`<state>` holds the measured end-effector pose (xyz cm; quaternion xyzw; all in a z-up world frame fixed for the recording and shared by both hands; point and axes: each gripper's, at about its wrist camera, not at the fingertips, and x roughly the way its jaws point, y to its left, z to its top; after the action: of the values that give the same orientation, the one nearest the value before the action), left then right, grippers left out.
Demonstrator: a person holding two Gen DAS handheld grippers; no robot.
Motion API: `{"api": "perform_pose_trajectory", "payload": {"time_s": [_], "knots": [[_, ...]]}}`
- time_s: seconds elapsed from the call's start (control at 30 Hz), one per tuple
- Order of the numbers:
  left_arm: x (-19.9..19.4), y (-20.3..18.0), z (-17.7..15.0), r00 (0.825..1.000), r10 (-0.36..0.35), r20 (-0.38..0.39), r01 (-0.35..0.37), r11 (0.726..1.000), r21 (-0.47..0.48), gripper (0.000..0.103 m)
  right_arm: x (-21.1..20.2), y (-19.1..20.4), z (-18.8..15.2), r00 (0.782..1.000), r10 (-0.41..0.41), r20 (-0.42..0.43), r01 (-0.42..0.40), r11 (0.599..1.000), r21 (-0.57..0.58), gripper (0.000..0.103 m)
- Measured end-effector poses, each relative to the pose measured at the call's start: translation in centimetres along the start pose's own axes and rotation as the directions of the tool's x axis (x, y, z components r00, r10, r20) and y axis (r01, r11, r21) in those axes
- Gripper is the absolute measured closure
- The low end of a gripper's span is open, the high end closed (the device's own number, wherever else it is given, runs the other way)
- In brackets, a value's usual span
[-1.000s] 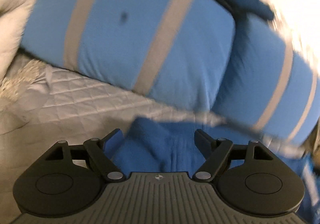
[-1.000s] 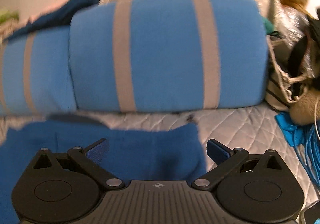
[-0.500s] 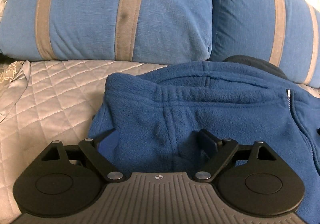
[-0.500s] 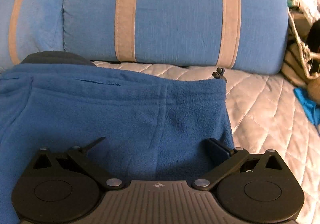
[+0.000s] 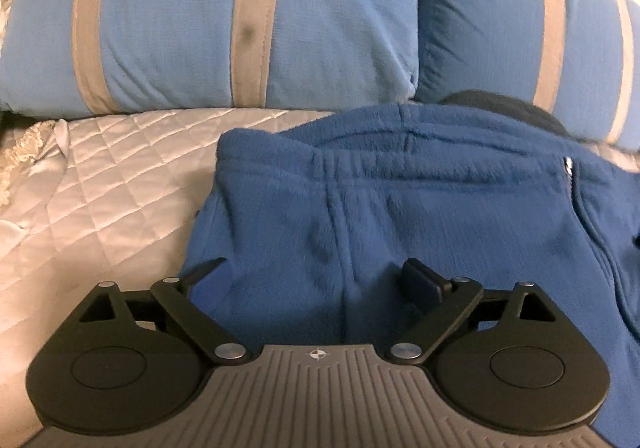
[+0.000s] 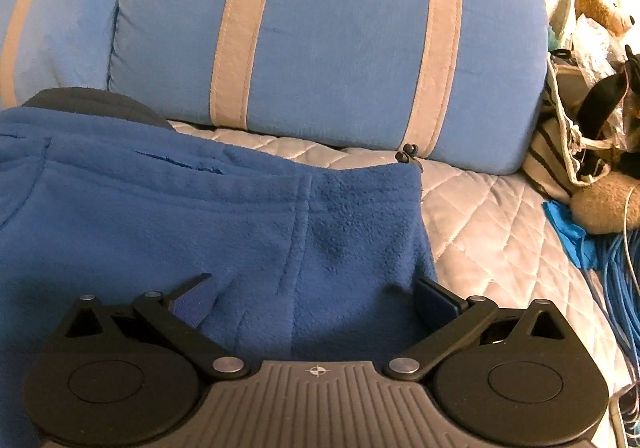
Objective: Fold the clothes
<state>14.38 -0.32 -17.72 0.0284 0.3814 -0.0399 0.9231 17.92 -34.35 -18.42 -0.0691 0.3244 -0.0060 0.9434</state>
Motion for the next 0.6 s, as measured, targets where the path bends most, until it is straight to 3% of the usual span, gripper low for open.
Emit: {"api": "perform_pose_trajectory", "payload": {"time_s": [0.3, 0.6], "knots": [[-5.6, 3.1, -1.3, 0.996, -0.076, -0.051, 0.076, 0.997, 0.0, 0.01, -3.1, -2.2, -0.2, 0.994, 0.087, -0.07, -0.084, 0.996, 0.032, 0.0], [-10.1, 6.8, -1.9, 0.999, -0.036, 0.024, 0.038, 0.996, -0.081, 0.01, -8.3, -6.0, -1.6, 0.996, 0.064, -0.062, -0.06, 0.996, 0.066, 0.0]]}}
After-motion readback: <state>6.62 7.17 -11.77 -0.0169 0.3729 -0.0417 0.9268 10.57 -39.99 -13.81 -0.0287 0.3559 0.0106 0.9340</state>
